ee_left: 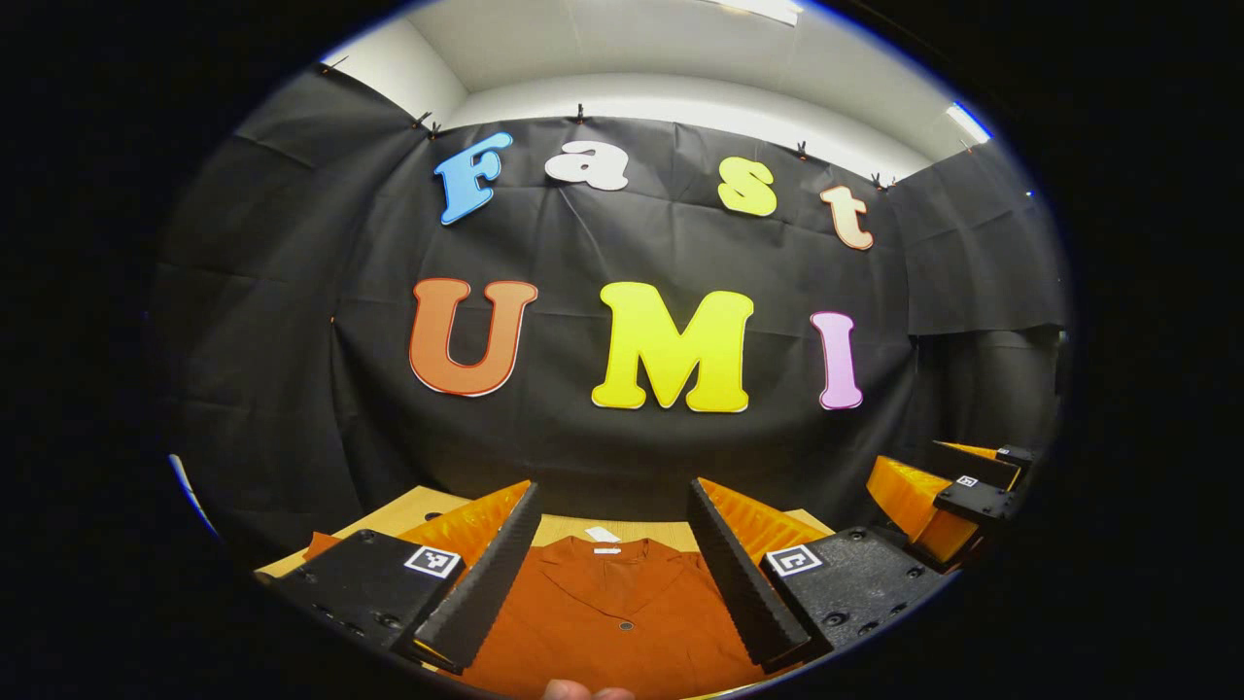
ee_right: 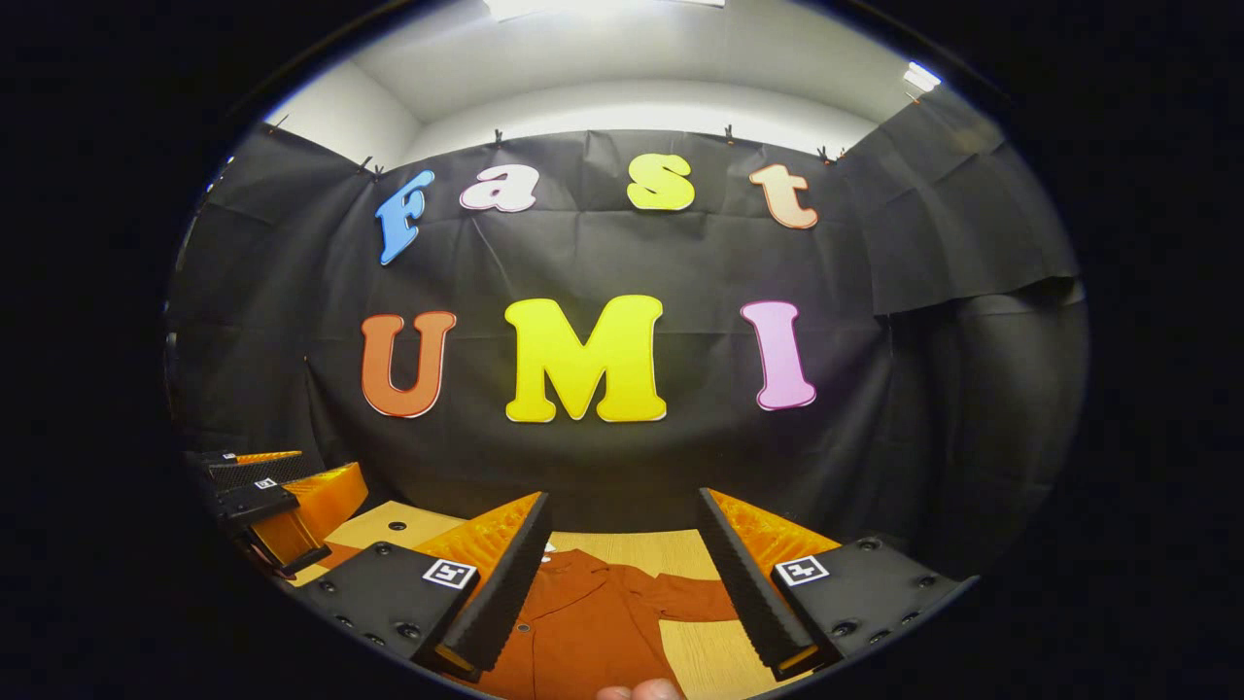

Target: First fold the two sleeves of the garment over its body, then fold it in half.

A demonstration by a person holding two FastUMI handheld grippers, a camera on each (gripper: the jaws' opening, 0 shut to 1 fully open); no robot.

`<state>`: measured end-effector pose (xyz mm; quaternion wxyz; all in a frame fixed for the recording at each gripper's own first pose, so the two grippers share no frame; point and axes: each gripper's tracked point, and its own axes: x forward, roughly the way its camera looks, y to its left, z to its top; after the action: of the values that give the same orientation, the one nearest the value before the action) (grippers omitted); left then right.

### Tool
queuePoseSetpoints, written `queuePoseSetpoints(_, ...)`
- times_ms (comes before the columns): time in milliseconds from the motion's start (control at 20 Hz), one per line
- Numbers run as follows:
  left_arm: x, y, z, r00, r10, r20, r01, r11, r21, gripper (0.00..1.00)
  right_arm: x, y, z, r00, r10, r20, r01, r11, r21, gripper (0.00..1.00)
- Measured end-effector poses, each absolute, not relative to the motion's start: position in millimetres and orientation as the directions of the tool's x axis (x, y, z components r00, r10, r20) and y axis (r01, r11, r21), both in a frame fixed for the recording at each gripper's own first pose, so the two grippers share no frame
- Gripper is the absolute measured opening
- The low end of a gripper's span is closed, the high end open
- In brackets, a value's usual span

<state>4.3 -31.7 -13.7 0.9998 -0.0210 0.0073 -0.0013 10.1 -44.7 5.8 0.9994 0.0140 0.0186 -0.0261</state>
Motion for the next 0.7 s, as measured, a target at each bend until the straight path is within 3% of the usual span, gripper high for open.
queuePoseSetpoints(300,15,-75,-25,0.997,-0.075,-0.023,0.074,0.997,-0.026,0.96,13,-92,-14,0.991,-0.095,-0.096,0.095,0.995,-0.004,0.95)
queuePoseSetpoints(700,45,-172,-50,0.979,-0.173,-0.111,0.176,0.984,0.013,0.96,55,-277,-54,0.954,-0.251,-0.163,0.252,0.968,-0.013,0.92)
